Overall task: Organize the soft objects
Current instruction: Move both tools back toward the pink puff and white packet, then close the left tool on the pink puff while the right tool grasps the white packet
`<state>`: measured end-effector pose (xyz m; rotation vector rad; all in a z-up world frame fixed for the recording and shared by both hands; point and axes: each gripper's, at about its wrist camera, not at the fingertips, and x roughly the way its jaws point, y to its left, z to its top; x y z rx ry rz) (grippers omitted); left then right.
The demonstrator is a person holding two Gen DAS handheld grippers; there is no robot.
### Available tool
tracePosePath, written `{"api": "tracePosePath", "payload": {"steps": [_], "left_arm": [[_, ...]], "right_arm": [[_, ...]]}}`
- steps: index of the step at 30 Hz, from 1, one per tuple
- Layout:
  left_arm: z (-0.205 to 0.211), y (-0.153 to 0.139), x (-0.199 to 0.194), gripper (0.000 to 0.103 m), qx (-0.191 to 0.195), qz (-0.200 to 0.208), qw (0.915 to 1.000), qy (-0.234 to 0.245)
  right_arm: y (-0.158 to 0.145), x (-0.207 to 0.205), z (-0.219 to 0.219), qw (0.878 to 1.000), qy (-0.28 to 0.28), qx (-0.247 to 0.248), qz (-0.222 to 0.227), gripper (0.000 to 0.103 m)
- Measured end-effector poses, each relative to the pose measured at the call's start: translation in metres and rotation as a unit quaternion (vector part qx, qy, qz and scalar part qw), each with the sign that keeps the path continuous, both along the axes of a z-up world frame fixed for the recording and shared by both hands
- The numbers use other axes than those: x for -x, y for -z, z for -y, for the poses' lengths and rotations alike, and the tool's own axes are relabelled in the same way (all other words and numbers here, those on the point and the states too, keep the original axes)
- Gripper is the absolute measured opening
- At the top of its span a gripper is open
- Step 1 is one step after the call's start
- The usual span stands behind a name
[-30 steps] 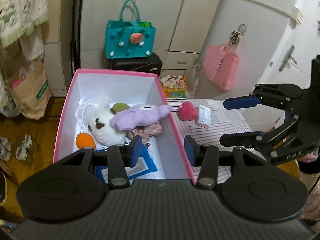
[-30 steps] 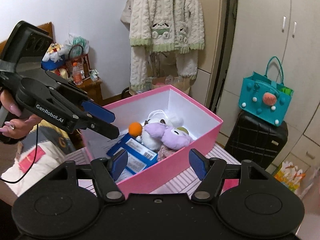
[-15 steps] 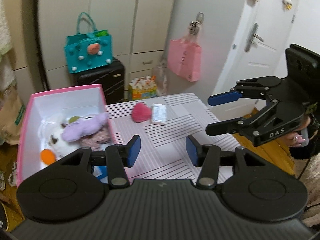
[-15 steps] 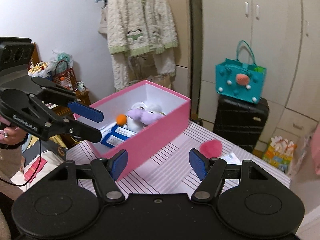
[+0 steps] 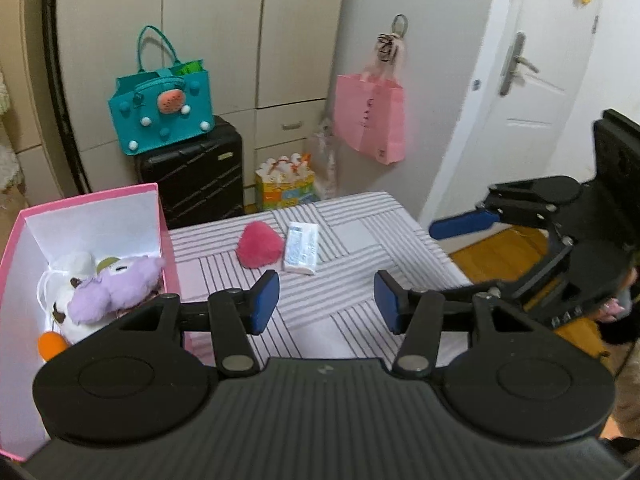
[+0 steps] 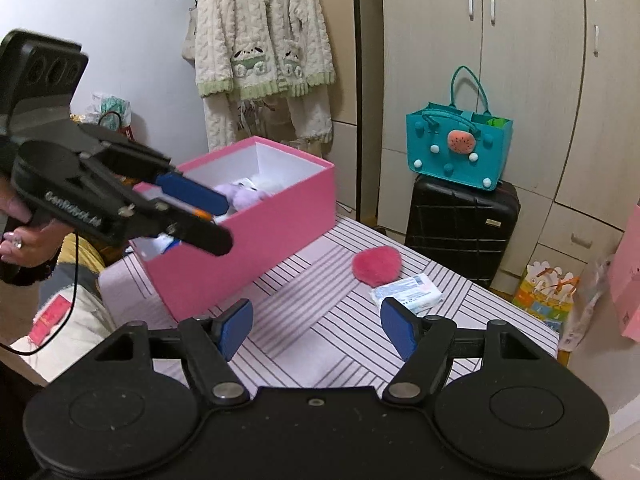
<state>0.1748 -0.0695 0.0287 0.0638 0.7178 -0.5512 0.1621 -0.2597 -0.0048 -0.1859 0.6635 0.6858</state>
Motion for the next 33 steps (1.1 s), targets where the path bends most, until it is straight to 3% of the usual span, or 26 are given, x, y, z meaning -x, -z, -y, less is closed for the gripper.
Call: {"api": "tracePosePath", "payload": {"steps": [11,16,24,33], "left_arm": [[0.032,0.038,-0.052,0.052,-0.024,-0.011,0.9979,-0.059],[0.045,0.054,-0.073,0.055,-0.020,-0.020,0.9964,-0.080],[0.059,0.079,-0.109,0.058,-0.027,-0.024,0.9895,-0.140],[0.065,0.104,-0.139,0.059,-0.041,-0.024,0.9796,-0.195]], "right_arm": [[0.052,-0.053,0.011,0.999,-0.017,0.027,0.020,0.079],[0.076,-0.079,0.011,0.998,-0.041,0.044,0.032,0.087],[0.111,-0.118,0.003,0.994,-0.074,0.065,0.036,0.088],[0.128,-0.144,0.001,0.992,-0.094,0.072,0.045,0.089]]}}
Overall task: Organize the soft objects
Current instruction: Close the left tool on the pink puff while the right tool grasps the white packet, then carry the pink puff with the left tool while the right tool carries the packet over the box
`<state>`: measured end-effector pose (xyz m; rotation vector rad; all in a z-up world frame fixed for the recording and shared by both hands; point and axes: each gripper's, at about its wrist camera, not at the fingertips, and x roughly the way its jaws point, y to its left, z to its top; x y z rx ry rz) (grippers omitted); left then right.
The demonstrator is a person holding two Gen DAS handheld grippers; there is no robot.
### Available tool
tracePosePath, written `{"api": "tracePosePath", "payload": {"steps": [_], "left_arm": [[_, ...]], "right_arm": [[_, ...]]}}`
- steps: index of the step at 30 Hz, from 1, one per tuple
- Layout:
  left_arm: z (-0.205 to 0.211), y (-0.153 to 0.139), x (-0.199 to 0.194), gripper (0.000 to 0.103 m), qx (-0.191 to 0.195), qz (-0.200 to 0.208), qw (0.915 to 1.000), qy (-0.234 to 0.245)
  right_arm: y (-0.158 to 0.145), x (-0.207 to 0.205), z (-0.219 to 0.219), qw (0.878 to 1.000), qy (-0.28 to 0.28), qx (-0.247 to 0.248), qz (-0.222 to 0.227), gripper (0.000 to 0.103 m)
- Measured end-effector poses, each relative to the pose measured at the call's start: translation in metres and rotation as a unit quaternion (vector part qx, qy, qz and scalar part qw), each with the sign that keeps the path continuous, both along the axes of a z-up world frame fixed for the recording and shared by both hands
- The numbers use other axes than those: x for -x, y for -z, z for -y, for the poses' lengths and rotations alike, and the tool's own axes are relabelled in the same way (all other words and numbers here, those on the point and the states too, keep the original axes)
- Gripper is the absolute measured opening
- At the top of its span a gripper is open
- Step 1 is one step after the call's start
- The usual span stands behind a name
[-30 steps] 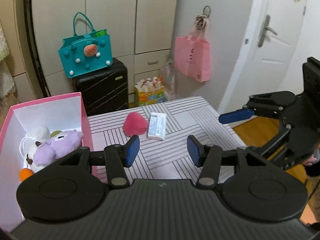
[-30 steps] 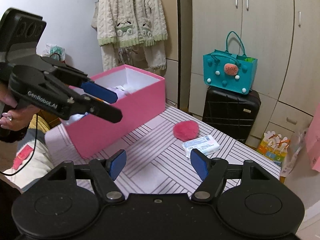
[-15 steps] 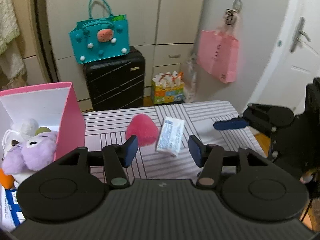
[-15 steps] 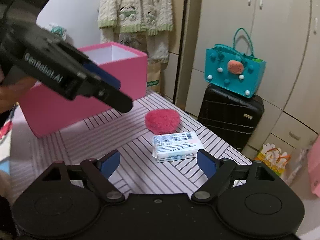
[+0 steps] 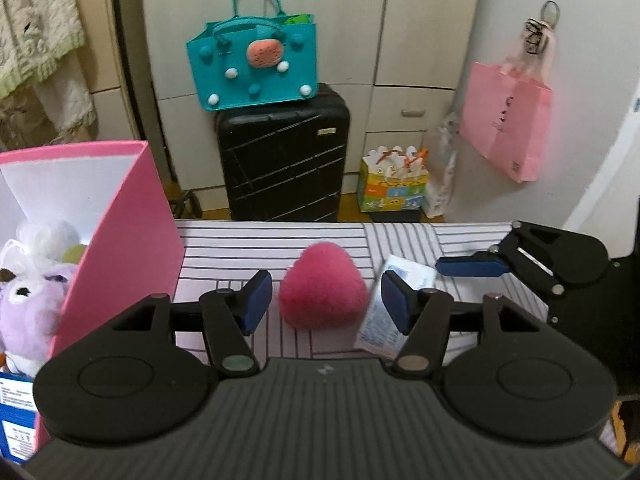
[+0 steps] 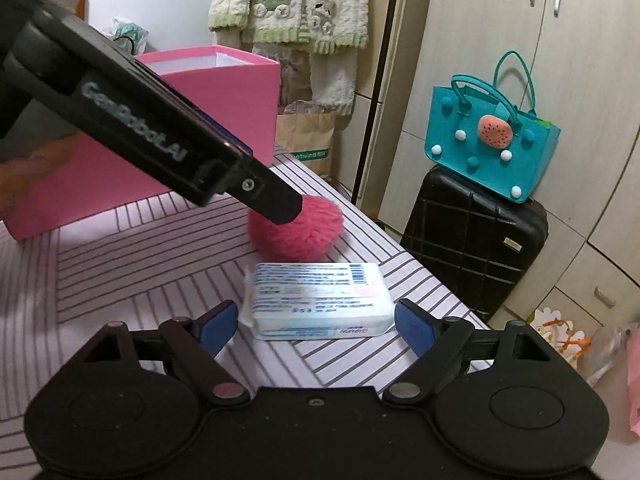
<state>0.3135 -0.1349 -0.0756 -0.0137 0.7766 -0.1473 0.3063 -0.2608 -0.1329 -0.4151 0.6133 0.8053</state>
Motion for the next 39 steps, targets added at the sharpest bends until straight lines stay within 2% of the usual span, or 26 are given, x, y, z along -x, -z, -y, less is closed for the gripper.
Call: {"api": "tracePosePath", "payload": {"steps": [6,14,17,19,20,23,25,35,39], "left_arm": [[-0.002,0.014,-0.013,0.059,0.020,-0.004,0.9997,-0.016],[-0.003,0.033,-0.024,0.059,0.021,-0.015,0.9989,-0.039],[-0.005,0.036,-0.027,0.059,0.031,-0.020,0.9985,-0.041],[-0.006,0.038,-0.028,0.059,0.038,-0.020,0.9982,-0.043],[-0.007,0.039,-0.029,0.059,0.039,-0.019,0.9981,-0.044],[-0.006,0.043,-0.029,0.057,0.041,-0.022,0.9981,-0.040],[-0.006,0.045,-0.029,0.049,0.045,-0.024,0.9982,-0.034],[0.004,0.047,-0.022,0.042,0.021,-0.001,0.9997,-0.008],[0.002,0.043,-0.015,0.042,0.035,-0.001,0.9994,0.000]], "right_arm": [[0.006,-0.012,0.003,1.000,-0.012,-0.014,-0.012,0.094],[0.012,-0.023,0.007,0.998,-0.019,-0.041,-0.038,0.097],[0.012,-0.022,0.007,0.998,-0.019,-0.046,-0.042,0.093],[0.011,-0.022,0.008,0.998,-0.013,-0.051,-0.047,0.086],[0.010,-0.021,0.008,0.997,-0.010,-0.053,-0.051,0.085],[0.009,-0.020,0.008,0.997,0.005,-0.051,-0.054,0.084],[0.009,-0.018,0.007,0.997,0.018,-0.052,-0.055,0.084],[0.008,0.005,0.020,0.990,0.095,-0.071,-0.071,0.083],[0.007,0.019,0.024,0.985,0.130,-0.074,-0.080,0.083]]}}
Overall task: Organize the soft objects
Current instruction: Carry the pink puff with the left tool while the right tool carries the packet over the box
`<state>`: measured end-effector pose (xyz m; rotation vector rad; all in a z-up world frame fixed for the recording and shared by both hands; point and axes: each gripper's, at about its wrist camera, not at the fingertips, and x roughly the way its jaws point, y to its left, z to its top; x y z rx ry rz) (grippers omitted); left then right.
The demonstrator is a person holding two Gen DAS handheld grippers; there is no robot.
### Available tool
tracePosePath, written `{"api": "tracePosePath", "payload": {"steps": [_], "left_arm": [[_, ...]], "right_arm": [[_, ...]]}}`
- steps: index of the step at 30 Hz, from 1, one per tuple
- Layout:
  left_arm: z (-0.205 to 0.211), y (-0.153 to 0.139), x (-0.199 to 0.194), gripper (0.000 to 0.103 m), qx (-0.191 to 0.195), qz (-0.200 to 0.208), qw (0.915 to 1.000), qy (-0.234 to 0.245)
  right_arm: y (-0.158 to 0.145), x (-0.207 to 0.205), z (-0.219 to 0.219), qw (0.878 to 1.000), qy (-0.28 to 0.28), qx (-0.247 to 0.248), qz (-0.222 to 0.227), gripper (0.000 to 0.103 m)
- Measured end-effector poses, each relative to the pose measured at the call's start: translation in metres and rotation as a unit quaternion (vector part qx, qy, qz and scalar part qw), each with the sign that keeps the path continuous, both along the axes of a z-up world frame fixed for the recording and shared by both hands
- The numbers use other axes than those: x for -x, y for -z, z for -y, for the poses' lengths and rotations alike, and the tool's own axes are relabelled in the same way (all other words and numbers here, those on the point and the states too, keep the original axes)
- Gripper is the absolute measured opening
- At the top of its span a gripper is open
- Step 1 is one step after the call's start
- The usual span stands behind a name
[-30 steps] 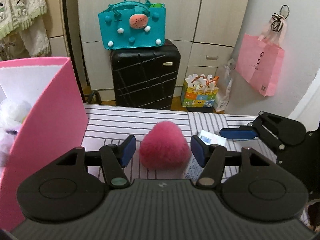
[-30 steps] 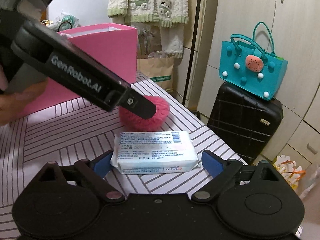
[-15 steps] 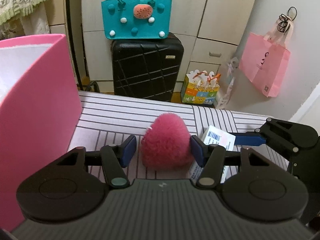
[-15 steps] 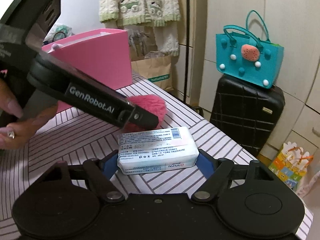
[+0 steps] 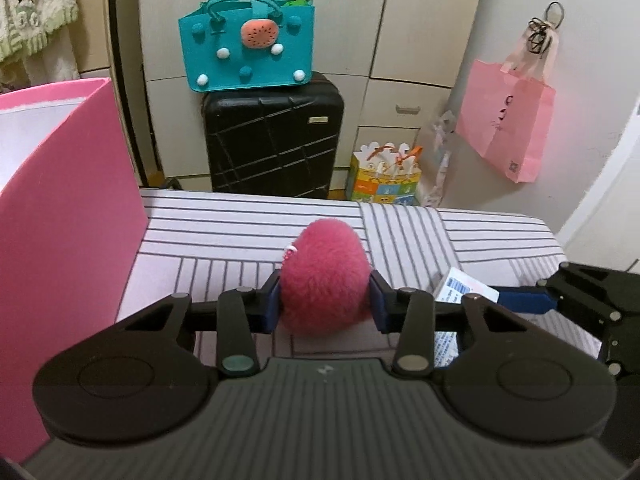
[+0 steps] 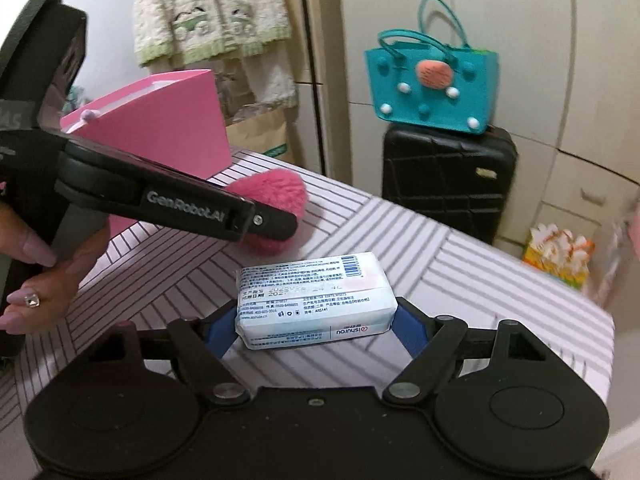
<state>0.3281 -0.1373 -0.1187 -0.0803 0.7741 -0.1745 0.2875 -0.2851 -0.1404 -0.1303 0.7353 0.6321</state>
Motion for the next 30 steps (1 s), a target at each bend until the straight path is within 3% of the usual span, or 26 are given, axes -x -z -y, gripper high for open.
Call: {"api": "tracePosePath", "payload": {"steps": [7,19,30], "left_arm": [[-0.003,-0.012,0.030,0.042,0.023,0.008,0.9995,0.022],[-0.026,-0.036,0.114,0.042,0.083,0.019,0.9935,0.076],[-0.078,-0.091,0.184,0.042,0.095,0.092,0.9857,0.105]], "right_arm": [[-0.004,0.025,0.011,0.998,0.056,-0.023,-0.028,0.083],[-0.029,0.093,0.011,0.993,0.113,-0.038,-0.025,0.083],[-0.078,0.140,-0.015,0.993,0.100,-0.058,0.010,0.083]]}}
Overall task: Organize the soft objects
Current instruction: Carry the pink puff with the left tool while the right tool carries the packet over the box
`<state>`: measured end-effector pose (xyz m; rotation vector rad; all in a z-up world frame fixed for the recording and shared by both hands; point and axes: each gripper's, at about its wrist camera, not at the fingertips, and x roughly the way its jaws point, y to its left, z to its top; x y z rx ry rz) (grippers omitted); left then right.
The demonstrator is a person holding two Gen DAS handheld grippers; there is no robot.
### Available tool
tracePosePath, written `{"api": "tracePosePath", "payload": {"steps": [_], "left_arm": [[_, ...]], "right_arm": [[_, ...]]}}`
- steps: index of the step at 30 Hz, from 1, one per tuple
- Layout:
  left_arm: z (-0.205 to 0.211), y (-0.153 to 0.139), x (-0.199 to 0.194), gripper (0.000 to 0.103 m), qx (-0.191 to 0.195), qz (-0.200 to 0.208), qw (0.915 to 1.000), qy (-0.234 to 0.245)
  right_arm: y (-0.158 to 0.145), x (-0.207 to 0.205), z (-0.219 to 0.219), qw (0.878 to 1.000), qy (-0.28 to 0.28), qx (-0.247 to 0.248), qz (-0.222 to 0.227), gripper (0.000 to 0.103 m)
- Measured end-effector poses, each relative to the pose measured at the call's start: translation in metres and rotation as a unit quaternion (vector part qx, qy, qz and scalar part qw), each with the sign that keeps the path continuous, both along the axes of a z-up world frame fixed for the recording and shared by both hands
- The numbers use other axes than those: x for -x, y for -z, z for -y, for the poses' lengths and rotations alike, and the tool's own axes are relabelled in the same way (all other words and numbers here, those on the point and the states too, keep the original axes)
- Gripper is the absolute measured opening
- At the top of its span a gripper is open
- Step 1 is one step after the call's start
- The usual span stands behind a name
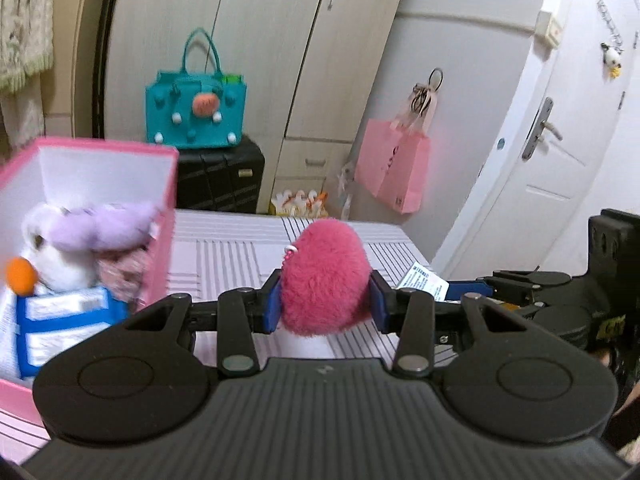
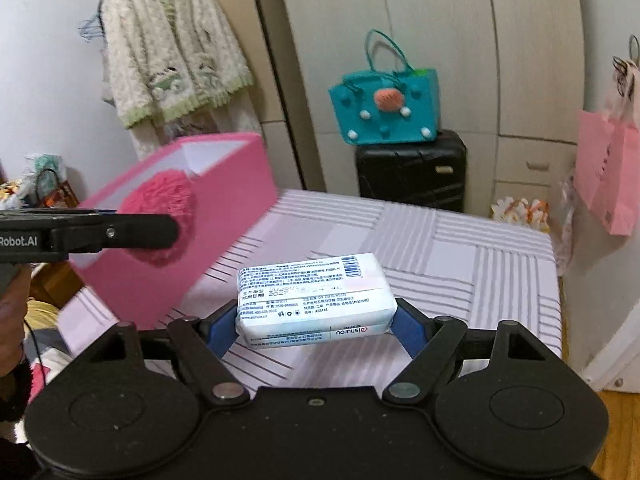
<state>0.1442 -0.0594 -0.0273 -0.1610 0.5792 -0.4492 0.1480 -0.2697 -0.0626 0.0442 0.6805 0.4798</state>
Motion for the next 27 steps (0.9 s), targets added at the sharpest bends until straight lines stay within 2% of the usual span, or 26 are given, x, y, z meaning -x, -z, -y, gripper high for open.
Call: {"api": "tracePosePath", "payload": {"steps": [7,11,16,19,22,27], "left_arm": [[-0.054,-0.031,0.023,0.042,-0.014,0.021,0.9996,-0.011],[-0.090,-0.039,0.026,0.042,-0.044,0.030,0.9974,-0.049],[-0.131,-0.032,0.018,0.042,-0.070,0.005,0.9928,-0.096],[-0.152,-0.029,0.009,0.042,-0.091,-0.017,0.9906,-0.101],[-0.163,-0.030,0.005,0.042,-0.118,-0.010,0.9879,-0.100],[-0.176,-0.029,-0.011,0.042,-0.114,-0.008,0.9900,-0.083]], "right_arm": [[-0.032,0.010,-0.038,0.998,-0.051,-0.014,0.021,0.083],[-0.045,0.007,-0.066,0.996,-0.082,-0.015,0.031,0.083],[-0.055,0.000,-0.104,0.992,-0.116,-0.003,0.039,0.083],[-0.060,-0.006,-0.122,0.990,-0.133,0.009,0.041,0.083],[-0.064,-0.014,-0.138,0.988,-0.148,0.020,0.042,0.083],[-0.067,-0.030,-0.174,0.979,-0.200,0.034,0.021,0.083]]}}
